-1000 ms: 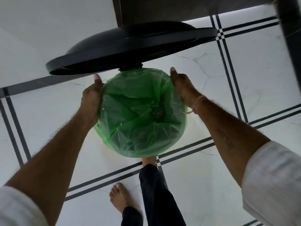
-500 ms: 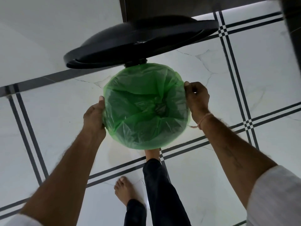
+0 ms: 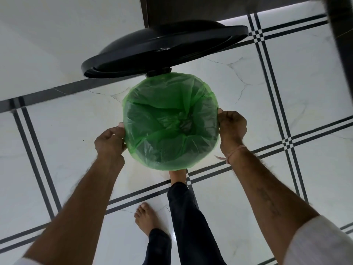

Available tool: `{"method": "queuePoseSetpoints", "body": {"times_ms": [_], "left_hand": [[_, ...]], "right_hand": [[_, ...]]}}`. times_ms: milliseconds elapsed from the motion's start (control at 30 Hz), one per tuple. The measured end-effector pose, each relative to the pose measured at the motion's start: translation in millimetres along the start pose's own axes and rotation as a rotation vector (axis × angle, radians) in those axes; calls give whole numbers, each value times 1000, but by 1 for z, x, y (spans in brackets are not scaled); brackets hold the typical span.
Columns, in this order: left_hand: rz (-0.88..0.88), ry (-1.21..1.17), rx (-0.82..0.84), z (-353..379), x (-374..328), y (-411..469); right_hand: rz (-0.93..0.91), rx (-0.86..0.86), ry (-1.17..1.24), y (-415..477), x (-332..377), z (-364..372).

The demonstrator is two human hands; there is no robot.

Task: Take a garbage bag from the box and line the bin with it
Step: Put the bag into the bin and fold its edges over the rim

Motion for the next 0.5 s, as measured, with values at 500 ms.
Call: {"method": "queuePoseSetpoints", "body": {"times_ms": [500], "left_hand": [[-386, -367, 6, 9, 36, -40]], "right_hand": [[370, 488, 388, -5, -18, 12]]}}
Point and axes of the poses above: each hand's wrist, its own y-axis towards the middle knuckle, its own z-axis out of the palm, x = y × z, the point moved 7 cm from there along y, towards the middle knuckle, and after that the axes turned 4 degrees about z, right-handed, at the moved point
